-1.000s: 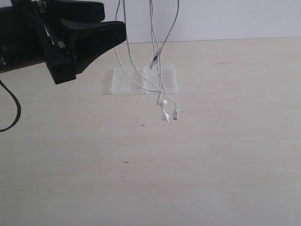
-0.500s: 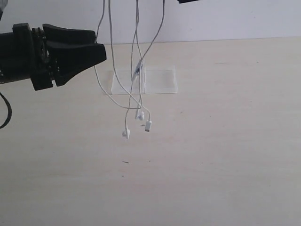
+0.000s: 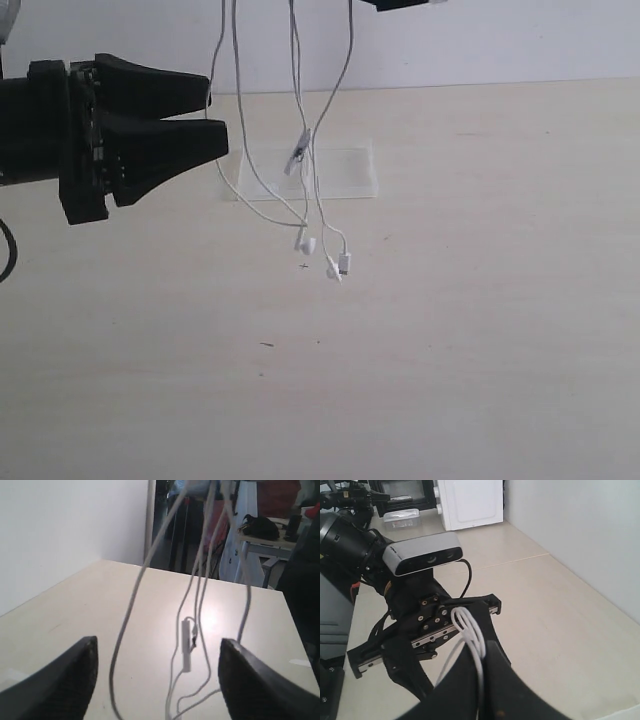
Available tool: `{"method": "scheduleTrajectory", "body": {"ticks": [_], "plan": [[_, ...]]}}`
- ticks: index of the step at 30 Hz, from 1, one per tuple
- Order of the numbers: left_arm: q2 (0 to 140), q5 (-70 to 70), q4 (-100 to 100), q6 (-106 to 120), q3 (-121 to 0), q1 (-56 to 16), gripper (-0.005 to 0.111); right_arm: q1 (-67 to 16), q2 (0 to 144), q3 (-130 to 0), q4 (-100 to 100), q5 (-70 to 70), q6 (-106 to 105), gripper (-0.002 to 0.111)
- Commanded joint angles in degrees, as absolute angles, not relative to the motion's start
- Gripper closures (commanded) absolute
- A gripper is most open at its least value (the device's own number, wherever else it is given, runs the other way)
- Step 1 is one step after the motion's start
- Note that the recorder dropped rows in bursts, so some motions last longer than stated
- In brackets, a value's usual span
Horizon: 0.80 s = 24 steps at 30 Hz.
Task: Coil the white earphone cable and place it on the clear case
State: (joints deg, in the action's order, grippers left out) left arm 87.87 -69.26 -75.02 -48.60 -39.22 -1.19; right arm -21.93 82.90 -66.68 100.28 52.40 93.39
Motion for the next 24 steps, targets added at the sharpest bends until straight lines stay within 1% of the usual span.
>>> {"method": "scheduleTrajectory", "body": {"ticks": [1,9,24], "plan": [[87.34,-69.96,-74.71,-47.23,-39.46,-3.58,0.041,-21.93,85.49,-67.3,99.95,51.86,93.17,0.108],[86.72,-69.96,-75.93,-47.11,-39.46,-3.94,0.041,-21.93,86.22,-67.3,99.95,51.05,91.97,0.108],[86.72,-69.96,-74.23,-46.42,-39.46,-3.94,0.041,-21.93,86.22,-69.48,97.42,57.24,90.16,0.108]]}}
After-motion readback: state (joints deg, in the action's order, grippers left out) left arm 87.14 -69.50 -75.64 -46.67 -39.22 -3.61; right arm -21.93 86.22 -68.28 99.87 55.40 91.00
